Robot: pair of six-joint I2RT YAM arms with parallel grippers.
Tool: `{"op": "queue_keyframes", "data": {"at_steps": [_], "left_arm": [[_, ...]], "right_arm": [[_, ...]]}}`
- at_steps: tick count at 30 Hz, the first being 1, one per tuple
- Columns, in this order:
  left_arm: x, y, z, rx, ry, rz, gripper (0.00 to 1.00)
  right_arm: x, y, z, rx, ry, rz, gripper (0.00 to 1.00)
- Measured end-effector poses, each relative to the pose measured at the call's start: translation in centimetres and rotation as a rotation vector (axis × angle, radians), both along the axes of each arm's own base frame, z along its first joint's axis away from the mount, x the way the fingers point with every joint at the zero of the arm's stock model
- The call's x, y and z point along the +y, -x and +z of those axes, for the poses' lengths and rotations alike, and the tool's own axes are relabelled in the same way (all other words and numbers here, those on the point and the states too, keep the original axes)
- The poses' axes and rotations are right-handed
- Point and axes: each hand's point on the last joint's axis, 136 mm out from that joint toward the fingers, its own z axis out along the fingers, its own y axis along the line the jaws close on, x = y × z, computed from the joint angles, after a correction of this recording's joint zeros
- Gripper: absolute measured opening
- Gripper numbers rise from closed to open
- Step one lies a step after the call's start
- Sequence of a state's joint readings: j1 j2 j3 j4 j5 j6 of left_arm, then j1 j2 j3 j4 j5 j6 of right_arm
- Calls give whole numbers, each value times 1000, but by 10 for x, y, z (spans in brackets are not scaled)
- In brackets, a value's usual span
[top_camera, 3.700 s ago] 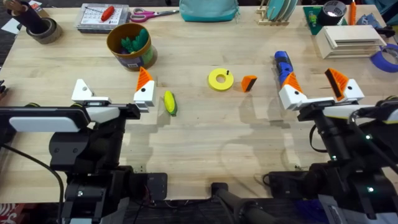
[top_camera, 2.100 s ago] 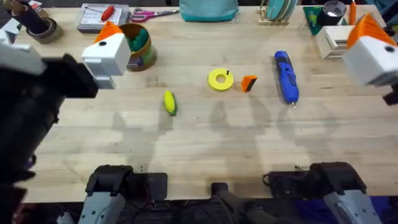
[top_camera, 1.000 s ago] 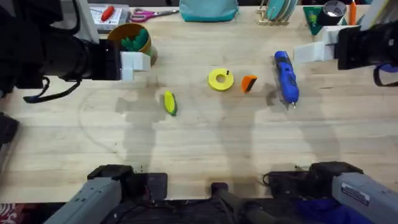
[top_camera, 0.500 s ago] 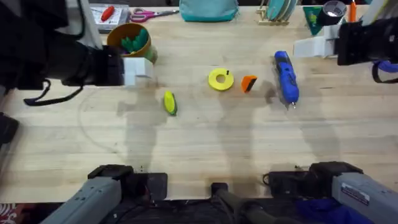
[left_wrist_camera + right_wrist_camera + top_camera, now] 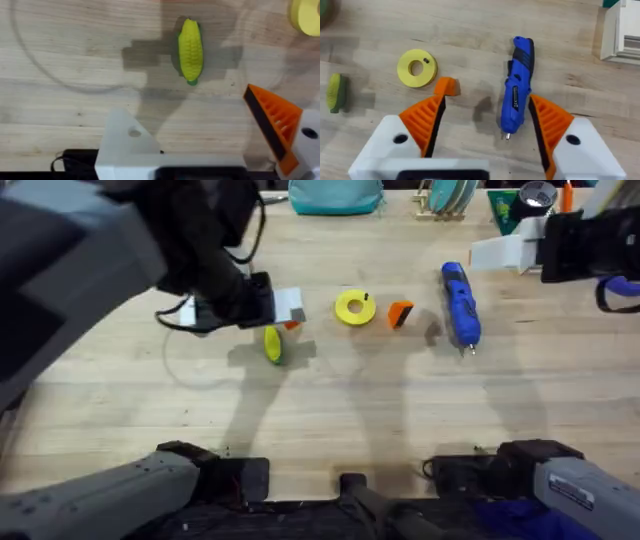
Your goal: Pick up the gripper from the table and insert it into the empty holder that is missing its gripper. Then pick up a screw, insert it into the mounting hole, and use the screwdriver to tighten it. Finally, clean up the table by picking up the vegetable and placing it into the bucket.
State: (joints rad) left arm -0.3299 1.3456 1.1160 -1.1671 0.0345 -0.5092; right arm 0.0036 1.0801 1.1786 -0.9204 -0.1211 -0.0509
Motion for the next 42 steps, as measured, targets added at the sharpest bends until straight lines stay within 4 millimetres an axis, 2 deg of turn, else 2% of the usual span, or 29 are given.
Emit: {"op": "queue_keyframes", "data": {"at_steps": [10,15,23,29,35,39,40,42], "left_arm": [[-3,-5,-34,125,-28,115,986],[-8,-19,-49,96,-16,123,986],[-4,-9,-80,129,-31,123,994],[-4,-9,-86,124,-30,123,925],[-5,-12,-89,119,-33,106,905],[-4,-12,-99,145,-45,98,807],[-5,-11,-101,153,-44,94,708],[-7,-13,-101,147,-35,92,435]], "right_arm": [[0,0,0,0,-2,-2,997],[0,0,0,0,-2,-2,997],[0,0,0,0,-2,-2,996],[0,0,0,0,-2,-2,997],[0,0,0,0,-2,-2,997],[0,0,0,2,-2,-2,997],[0,-1,-1,5,-2,-2,997],[0,-2,-4,14,-2,-2,997]]}}
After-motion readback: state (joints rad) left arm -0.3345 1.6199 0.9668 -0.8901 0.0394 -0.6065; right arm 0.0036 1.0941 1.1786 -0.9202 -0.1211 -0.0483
